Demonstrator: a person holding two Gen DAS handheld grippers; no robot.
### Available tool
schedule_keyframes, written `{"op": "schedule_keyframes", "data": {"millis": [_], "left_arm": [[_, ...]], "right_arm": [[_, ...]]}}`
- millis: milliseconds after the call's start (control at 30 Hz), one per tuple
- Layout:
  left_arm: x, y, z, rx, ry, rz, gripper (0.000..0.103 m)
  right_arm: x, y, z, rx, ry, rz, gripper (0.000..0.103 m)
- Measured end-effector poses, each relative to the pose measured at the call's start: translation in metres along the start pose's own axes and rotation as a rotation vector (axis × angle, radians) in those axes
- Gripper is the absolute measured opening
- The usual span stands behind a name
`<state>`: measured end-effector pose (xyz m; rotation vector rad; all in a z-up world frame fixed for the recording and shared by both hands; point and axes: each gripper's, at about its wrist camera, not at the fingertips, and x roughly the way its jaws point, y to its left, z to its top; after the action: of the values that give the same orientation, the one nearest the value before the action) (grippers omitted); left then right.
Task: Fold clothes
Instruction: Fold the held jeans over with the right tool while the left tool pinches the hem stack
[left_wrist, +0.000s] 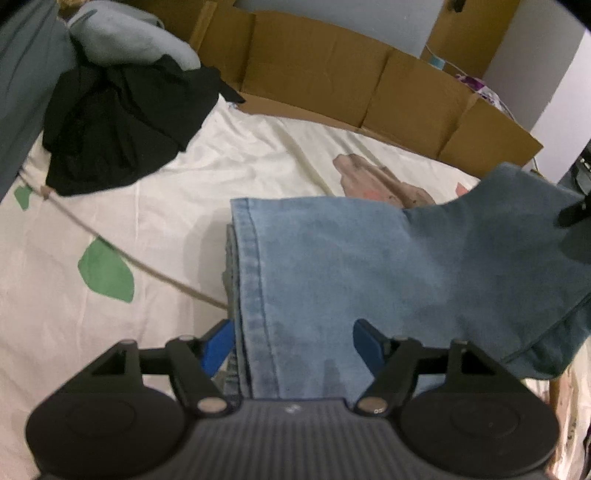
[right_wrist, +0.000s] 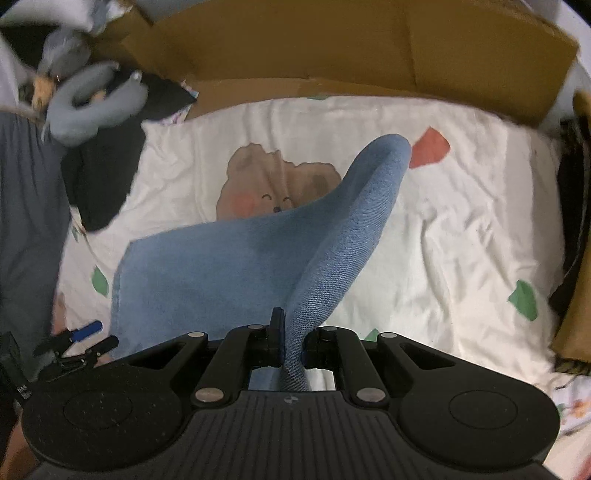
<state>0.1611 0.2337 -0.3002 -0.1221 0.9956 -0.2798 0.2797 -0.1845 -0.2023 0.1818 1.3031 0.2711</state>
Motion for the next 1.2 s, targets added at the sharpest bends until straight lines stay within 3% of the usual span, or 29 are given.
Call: {"op": "schedule_keyframes", "data": {"millis": [200,333,500,767,1200], "left_arm": [[0.002,0.014,-0.015,-0.076,-0.005,-0.046,0.072],[0.006,0.022,-0.020,-0.115,-0.001,-0.060,0.065],[0.009,0.028,-0.022,-0.155,-0.005,-0.085,0.058],[0.013,0.038,-0.029,-0.209,-0.005,-0.094,0.038],[0.017,0.042,-0.037,-0.259,-0.012,-0.117,0.037]], "right_arm": [[-0.009,0.060,0.006,-0.103,-0.007,-0.073,0.006],[-0.013,0.096,0.001,-0.157,-0.025,-0.083,0.006],[-0.016,0.127,-0.008,-0.177,-0.046,-0.068,0.006],[-0.013,0.161,-0.014,-0.189,-0.045,-0.023,0.006],[0.043,0.229,-0.024,-0.261,0.028,0.053,0.006]]}}
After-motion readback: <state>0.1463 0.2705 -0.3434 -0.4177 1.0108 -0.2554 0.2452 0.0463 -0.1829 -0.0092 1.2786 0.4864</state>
